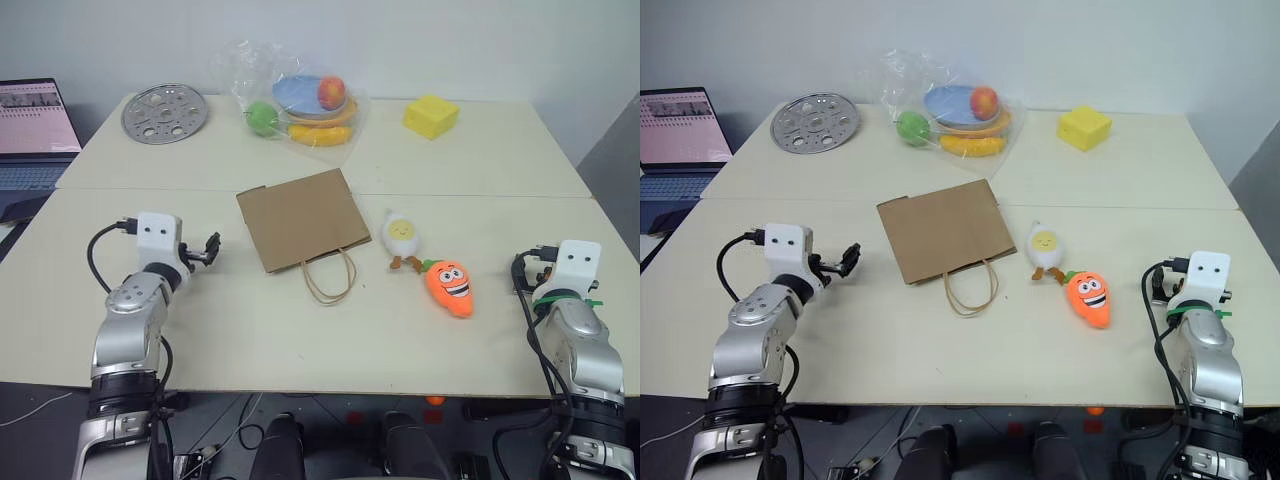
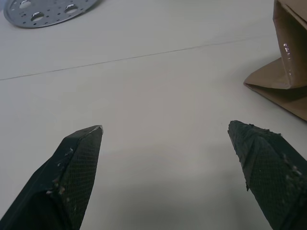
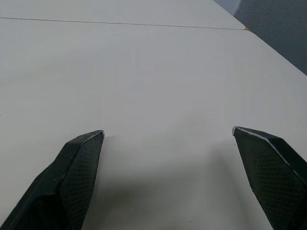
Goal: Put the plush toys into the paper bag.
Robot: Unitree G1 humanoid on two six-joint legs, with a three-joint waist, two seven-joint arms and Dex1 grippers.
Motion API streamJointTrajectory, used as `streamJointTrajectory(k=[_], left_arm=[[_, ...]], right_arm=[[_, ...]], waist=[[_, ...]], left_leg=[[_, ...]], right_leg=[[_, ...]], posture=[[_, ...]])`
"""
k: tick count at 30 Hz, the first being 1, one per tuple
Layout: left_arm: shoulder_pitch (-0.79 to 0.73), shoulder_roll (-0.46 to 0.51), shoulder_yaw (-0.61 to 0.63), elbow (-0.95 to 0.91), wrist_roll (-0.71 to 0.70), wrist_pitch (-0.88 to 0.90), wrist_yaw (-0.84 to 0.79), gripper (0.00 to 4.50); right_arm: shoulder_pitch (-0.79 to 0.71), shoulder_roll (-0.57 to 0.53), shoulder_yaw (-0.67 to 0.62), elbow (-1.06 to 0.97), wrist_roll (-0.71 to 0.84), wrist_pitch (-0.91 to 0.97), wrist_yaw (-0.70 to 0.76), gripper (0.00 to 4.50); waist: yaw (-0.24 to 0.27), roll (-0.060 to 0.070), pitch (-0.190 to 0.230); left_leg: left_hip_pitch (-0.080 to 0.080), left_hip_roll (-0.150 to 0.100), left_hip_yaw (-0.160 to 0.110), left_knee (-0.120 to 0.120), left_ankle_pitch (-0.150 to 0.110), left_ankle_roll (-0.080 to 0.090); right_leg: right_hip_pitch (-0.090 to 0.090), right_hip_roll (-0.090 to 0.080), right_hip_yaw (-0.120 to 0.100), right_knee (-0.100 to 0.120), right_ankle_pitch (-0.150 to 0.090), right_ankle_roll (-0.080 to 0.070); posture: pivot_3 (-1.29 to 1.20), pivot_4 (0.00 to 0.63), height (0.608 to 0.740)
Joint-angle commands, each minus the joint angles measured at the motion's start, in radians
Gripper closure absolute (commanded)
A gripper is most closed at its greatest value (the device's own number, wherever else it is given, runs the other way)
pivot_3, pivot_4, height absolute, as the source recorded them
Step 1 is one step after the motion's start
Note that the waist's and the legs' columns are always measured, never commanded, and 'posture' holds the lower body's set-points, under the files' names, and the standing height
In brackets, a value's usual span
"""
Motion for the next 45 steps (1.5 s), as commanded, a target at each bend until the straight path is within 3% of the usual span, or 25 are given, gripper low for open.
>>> streamJointTrajectory(k=[1,26,30,34,38,42,45], left_arm=[[0.009,0.012,0.031,-0.064,-0.029,0.021,-0.011,0.03],[0.002,0.065,0.048,-0.060,-0.061,0.001,-0.071,0.03],[0.000,0.133,0.037,-0.096,-0.102,-0.032,-0.213,0.03],[0.000,0.237,-0.036,-0.163,-0.156,-0.052,-0.467,0.03],[-0.035,0.253,-0.078,-0.229,-0.266,0.032,-0.612,0.03],[-0.047,0.293,-0.195,-0.251,-0.187,-0.086,-0.747,0.03],[-0.109,0.282,-0.374,-0.192,-0.027,-0.344,-0.864,0.03]], right_arm=[[-0.008,-0.002,0.002,-0.022,0.001,-0.004,-0.005,0.00],[-0.041,-0.026,0.013,-0.016,0.010,-0.012,0.014,0.00],[-0.060,-0.080,0.031,-0.073,0.080,0.005,0.152,0.00],[-0.061,-0.228,0.117,-0.188,0.167,0.021,0.434,0.00],[-0.079,-0.326,0.181,-0.305,0.335,0.131,0.661,0.00],[-0.098,-0.376,0.198,-0.396,0.459,0.189,0.794,0.00],[-0.108,-0.424,0.217,-0.519,0.549,0.248,0.853,0.00]], waist=[[0.000,0.000,0.000],[-0.001,0.000,0.000],[-0.001,0.000,0.000],[-0.001,0.001,0.001],[-0.001,0.001,0.001],[0.000,0.001,0.001],[0.010,0.001,0.001]], left_leg=[[0.000,0.000,0.000,0.000,0.000,0.000],[0.000,0.000,0.000,0.000,0.000,0.000],[0.000,0.000,0.000,0.000,0.000,0.000],[0.000,0.000,0.001,-0.001,0.000,0.000],[0.000,0.001,0.000,-0.002,0.000,0.000],[-0.001,0.001,0.000,-0.002,0.000,0.000],[-0.002,0.001,0.000,-0.002,0.000,0.000]], right_leg=[[0.000,0.000,0.000,0.000,0.000,0.000],[0.000,0.000,0.000,0.000,0.000,0.000],[0.000,0.000,0.000,0.000,0.000,0.000],[0.000,0.000,0.000,-0.002,0.000,0.000],[0.002,0.000,0.000,-0.006,0.000,0.000],[0.003,0.000,-0.001,-0.010,0.000,0.000],[0.003,0.000,-0.001,-0.012,0.000,0.000]], posture=[[0.00,0.150,0.740],[0.00,0.150,0.740],[0.00,0.150,0.740],[0.00,0.150,0.740],[0.00,0.150,0.740],[0.00,0.150,0.740],[0.00,0.150,0.740]])
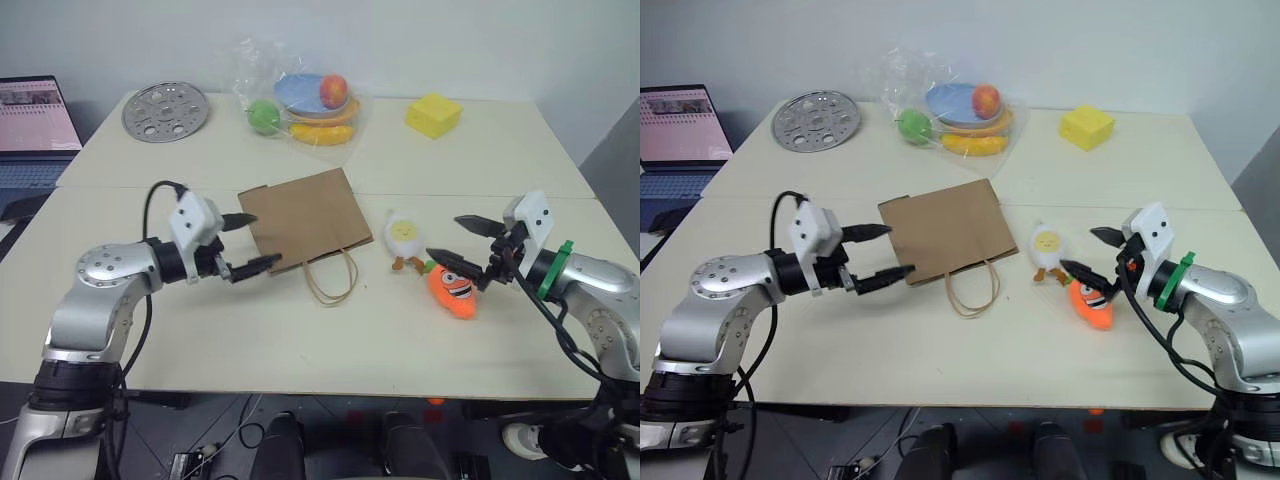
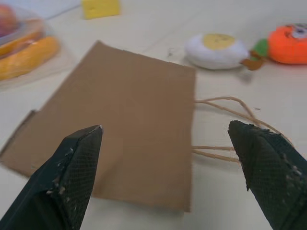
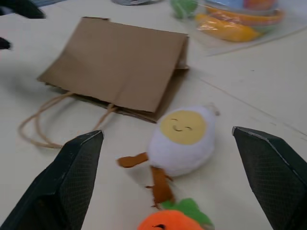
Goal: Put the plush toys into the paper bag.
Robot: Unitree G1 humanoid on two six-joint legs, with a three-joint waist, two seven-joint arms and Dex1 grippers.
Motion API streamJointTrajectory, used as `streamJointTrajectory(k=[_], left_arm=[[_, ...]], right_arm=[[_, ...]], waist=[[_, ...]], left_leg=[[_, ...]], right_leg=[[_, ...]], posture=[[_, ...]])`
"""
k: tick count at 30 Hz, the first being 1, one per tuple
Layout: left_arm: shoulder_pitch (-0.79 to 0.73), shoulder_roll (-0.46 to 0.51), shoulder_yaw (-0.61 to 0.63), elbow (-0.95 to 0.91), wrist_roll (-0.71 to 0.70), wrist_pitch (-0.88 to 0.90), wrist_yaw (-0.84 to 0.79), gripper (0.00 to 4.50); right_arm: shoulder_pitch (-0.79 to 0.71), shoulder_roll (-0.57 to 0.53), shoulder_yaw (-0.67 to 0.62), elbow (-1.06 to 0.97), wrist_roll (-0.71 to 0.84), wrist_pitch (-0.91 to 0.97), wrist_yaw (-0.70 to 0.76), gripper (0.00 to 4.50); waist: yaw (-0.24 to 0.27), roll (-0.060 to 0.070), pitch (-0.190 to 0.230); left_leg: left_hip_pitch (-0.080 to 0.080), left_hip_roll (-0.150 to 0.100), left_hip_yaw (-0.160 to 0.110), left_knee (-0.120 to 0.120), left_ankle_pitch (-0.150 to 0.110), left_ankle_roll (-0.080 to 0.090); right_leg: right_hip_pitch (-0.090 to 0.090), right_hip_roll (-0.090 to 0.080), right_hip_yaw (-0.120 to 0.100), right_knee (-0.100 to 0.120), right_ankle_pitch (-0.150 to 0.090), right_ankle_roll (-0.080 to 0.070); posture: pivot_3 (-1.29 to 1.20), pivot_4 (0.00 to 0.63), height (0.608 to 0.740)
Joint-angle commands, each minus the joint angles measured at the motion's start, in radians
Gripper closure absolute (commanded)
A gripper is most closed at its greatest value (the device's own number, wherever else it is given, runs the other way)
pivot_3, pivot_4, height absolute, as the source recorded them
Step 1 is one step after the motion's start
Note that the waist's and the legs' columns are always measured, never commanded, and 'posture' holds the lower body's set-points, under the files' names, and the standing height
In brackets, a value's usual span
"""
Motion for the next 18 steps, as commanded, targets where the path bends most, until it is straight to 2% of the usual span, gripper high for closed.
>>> streamJointTrajectory(k=[1,4,9,18], left_arm=[[-0.069,-0.015,-0.168,0.044,0.161,-0.298,-0.121,0.03],[-0.107,-0.075,-0.254,0.160,0.252,-0.491,-0.127,0.03],[-0.168,-0.144,-0.324,0.323,0.346,-0.709,-0.113,0.03],[-0.244,-0.231,-0.322,0.488,0.354,-0.776,-0.086,0.03]], right_arm=[[-0.034,-0.034,-0.005,-0.168,0.136,0.063,0.057,0.00],[-0.033,-0.048,-0.017,-0.239,0.203,0.133,0.023,0.00],[0.013,-0.061,-0.044,-0.324,0.251,0.185,-0.042,0.00],[0.068,-0.055,-0.075,-0.352,0.262,0.193,-0.145,0.00]], waist=[[0.008,0.000,0.000],[0.016,0.000,0.000],[0.020,-0.001,0.000],[0.019,-0.001,0.000]], left_leg=[[0.000,0.000,0.000,0.000,0.000,0.000],[0.000,0.000,0.000,0.000,0.000,0.000],[0.000,0.000,0.000,0.000,0.000,0.000],[-0.001,0.000,-0.001,0.001,0.000,0.000]], right_leg=[[0.001,0.000,0.000,-0.001,0.000,0.000],[0.002,0.000,0.000,-0.003,0.000,0.000],[0.001,0.000,0.000,-0.003,0.000,0.000],[0.001,0.000,0.000,-0.002,0.000,0.001]], posture=[[0.00,0.150,0.740],[0.00,0.150,0.740],[0.00,0.150,0.740],[0.00,0.150,0.740]])
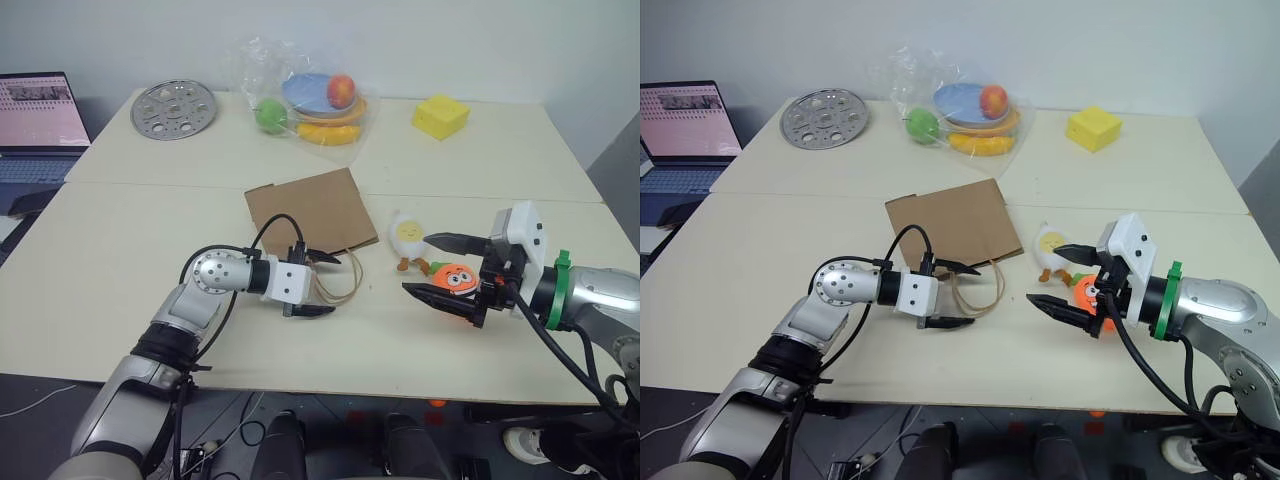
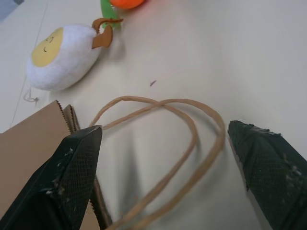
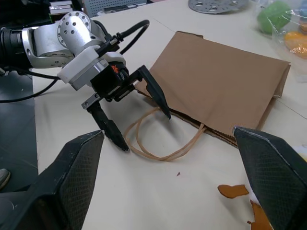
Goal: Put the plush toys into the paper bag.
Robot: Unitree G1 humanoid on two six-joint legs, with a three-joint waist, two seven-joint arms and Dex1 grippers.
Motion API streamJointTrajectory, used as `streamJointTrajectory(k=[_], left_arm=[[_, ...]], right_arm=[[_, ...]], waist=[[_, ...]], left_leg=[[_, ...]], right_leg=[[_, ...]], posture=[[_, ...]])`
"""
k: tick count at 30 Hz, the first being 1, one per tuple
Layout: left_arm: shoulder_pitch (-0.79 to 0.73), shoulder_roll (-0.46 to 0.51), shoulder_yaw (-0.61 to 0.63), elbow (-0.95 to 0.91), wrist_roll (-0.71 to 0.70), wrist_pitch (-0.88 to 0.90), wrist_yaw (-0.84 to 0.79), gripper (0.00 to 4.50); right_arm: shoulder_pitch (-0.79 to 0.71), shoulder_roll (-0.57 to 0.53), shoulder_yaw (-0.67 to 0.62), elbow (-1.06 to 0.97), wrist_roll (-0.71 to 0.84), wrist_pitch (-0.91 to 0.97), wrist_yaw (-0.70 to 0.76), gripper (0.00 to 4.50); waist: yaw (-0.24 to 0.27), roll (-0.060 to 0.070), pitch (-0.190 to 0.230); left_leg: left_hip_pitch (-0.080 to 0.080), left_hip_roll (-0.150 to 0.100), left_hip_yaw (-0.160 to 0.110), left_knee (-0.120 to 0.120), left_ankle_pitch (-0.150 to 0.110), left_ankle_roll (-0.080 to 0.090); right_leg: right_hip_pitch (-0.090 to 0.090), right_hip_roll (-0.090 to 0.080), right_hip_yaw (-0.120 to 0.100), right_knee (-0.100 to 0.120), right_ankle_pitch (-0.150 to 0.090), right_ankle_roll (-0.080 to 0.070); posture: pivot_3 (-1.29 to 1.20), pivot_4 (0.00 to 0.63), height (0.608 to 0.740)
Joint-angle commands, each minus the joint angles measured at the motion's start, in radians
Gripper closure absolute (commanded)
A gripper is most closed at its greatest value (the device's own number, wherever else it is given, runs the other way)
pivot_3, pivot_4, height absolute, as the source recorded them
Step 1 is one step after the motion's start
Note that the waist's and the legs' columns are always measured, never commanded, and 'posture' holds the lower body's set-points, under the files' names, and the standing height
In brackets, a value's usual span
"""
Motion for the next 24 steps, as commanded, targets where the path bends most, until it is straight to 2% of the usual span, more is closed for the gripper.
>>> streamJointTrajectory(k=[1,4,17,22,24], left_arm=[[-0.030,-0.011,0.014,0.030,-0.020,-0.028,-0.002,0.03],[-0.048,-0.027,0.019,0.067,-0.022,-0.037,0.005,0.64],[-0.030,-0.040,0.035,0.029,-0.095,0.018,-0.031,4.46],[-0.007,-0.017,0.045,-0.038,-0.185,0.119,-0.112,4.46],[-0.005,-0.011,0.062,-0.065,-0.237,0.217,-0.139,4.46]], right_arm=[[0.019,-0.009,-0.036,-0.044,0.006,-0.014,-0.025,0.00],[0.011,0.000,-0.057,-0.030,0.034,-0.009,-0.052,0.00],[-0.002,0.000,-0.038,0.010,0.037,-0.031,-0.065,0.00],[-0.014,0.000,-0.022,0.028,0.025,-0.045,-0.059,0.00],[-0.021,0.004,-0.017,0.037,0.026,-0.048,-0.062,0.00]], waist=[[0.000,0.000,0.000],[-0.001,0.000,0.000],[-0.001,0.000,0.000],[-0.001,0.000,0.000],[-0.001,0.000,0.000]], left_leg=[[0.000,0.000,0.000,0.000,0.000,0.000],[0.000,0.000,0.000,0.000,0.000,0.000],[0.000,0.000,-0.001,0.000,0.000,0.000],[0.000,0.000,-0.001,0.000,0.000,0.000],[0.000,0.000,-0.001,0.000,0.000,0.000]], right_leg=[[0.000,0.000,0.000,0.000,0.000,0.000],[0.000,0.000,0.000,0.000,0.000,0.000],[0.000,0.000,0.000,0.000,0.000,0.000],[0.000,0.000,-0.001,0.001,0.000,0.000],[0.000,0.000,-0.001,0.001,0.000,0.000]], posture=[[0.00,0.150,0.740],[0.00,0.150,0.740],[0.00,0.150,0.740],[0.00,0.150,0.740],[0.00,0.150,0.740]])
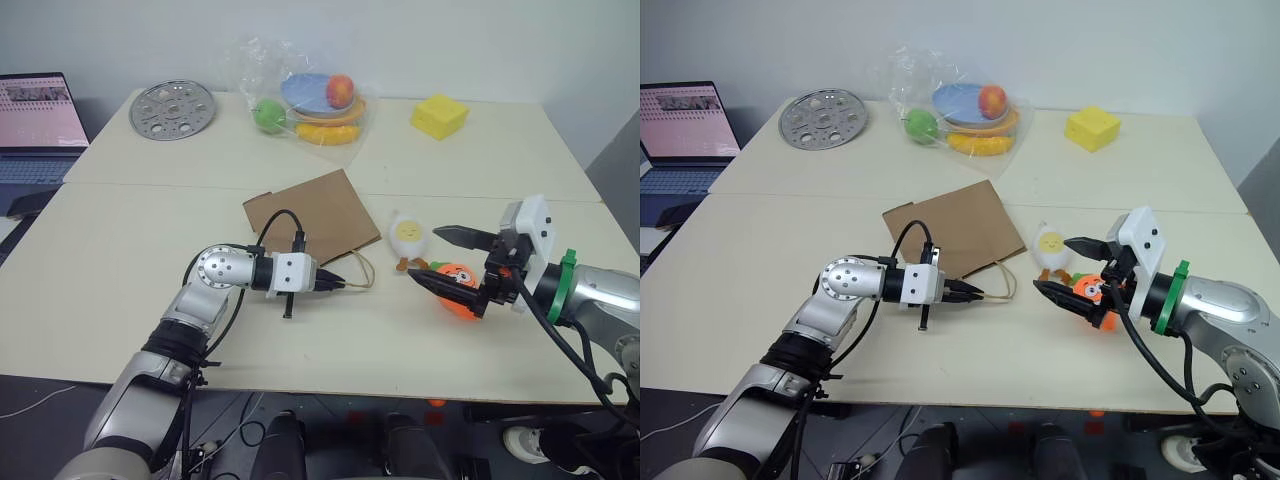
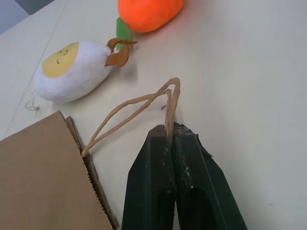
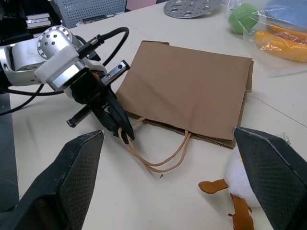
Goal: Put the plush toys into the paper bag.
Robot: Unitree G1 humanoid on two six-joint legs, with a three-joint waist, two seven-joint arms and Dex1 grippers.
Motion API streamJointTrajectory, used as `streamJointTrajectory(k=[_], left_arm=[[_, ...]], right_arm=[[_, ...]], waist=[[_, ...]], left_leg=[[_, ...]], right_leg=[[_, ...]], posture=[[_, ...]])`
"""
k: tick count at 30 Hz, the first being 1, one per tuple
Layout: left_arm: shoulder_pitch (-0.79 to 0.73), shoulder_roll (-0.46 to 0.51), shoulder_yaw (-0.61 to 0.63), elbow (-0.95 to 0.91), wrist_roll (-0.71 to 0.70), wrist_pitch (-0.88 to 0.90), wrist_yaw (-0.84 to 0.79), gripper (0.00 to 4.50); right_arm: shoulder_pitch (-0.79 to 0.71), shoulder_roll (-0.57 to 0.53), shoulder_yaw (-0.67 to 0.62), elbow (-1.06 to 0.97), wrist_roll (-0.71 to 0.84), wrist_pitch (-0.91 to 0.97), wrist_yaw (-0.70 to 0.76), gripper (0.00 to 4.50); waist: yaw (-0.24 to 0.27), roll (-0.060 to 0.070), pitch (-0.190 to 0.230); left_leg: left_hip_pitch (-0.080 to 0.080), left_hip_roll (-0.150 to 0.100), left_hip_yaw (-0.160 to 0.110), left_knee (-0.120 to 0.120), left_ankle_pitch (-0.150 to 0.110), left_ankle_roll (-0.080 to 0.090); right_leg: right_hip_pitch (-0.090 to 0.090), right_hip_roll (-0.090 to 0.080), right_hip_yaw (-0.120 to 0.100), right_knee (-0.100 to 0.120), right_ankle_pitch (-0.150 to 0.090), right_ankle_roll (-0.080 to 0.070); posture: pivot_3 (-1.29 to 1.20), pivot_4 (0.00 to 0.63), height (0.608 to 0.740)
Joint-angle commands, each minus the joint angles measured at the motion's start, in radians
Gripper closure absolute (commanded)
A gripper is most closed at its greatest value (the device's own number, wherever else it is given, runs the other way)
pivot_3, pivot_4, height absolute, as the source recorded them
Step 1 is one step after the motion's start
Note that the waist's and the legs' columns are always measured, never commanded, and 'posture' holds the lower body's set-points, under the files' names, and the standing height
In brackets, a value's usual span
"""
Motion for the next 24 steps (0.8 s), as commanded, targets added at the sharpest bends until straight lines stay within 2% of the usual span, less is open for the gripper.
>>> streamJointTrajectory(k=[1,4,7,12,15,18,23,24], left_arm=[[-0.006,0.026,0.056,-0.057,-0.098,0.141,-0.053,4.46],[-0.017,0.071,0.062,-0.041,-0.094,0.170,-0.108,4.46],[-0.015,0.106,0.059,-0.035,-0.083,0.126,-0.158,4.46],[-0.075,0.156,0.055,0.112,0.029,-0.178,-0.152,4.46],[-0.081,0.149,0.056,0.136,0.001,-0.179,-0.177,4.46],[-0.058,0.153,0.066,0.094,-0.045,-0.136,-0.207,3.91],[-0.020,0.166,0.076,0.027,-0.055,-0.096,-0.196,2.42],[-0.011,0.167,0.076,0.008,-0.060,-0.088,-0.198,2.42]], right_arm=[[-0.023,0.000,-0.003,-0.001,-0.002,-0.024,0.006,0.00],[-0.024,0.000,-0.001,0.002,-0.002,-0.026,0.010,0.00],[-0.023,0.002,-0.003,0.004,-0.001,-0.026,0.007,0.00],[-0.030,0.003,0.008,0.031,-0.013,-0.037,0.019,0.00],[-0.038,0.002,0.019,0.043,-0.027,-0.047,0.027,0.00],[-0.041,0.002,0.020,0.052,-0.030,-0.048,0.032,0.00],[-0.035,0.002,0.031,0.063,-0.049,-0.058,0.042,0.00],[-0.038,0.005,0.032,0.066,-0.050,-0.059,0.042,0.00]], waist=[[0.000,0.000,0.000],[-0.003,0.000,0.000],[-0.002,0.000,0.000],[0.000,0.000,0.000],[0.000,0.000,0.000],[-0.001,0.000,0.000],[-0.001,0.000,0.000],[-0.001,0.000,0.000]], left_leg=[[0.000,0.000,0.000,0.000,0.000,0.000],[0.000,0.000,0.000,0.000,0.000,0.000],[0.000,0.000,0.000,0.000,0.000,0.000],[0.000,0.000,0.000,0.000,0.000,0.000],[0.000,0.000,0.000,0.000,0.000,0.000],[0.000,0.000,0.000,0.000,0.000,0.000],[0.000,0.000,0.000,0.000,0.000,0.000],[0.000,0.000,0.000,0.000,0.000,0.000]], right_leg=[[0.000,0.000,0.000,0.000,0.000,0.000],[0.000,0.000,0.000,0.000,0.000,0.000],[0.000,0.000,0.000,0.000,0.000,0.000],[0.000,0.000,0.000,0.000,0.000,0.000],[0.000,0.000,0.000,0.000,0.000,0.000],[0.000,0.000,0.000,0.000,0.000,0.000],[0.000,0.000,0.000,0.000,0.000,0.000],[0.000,0.000,0.000,0.000,0.000,0.000]], posture=[[0.00,0.150,0.740],[0.00,0.150,0.740],[0.00,0.150,0.740],[0.00,0.150,0.740],[0.00,0.150,0.740],[0.00,0.150,0.740],[0.00,0.150,0.740],[0.00,0.150,0.740]])
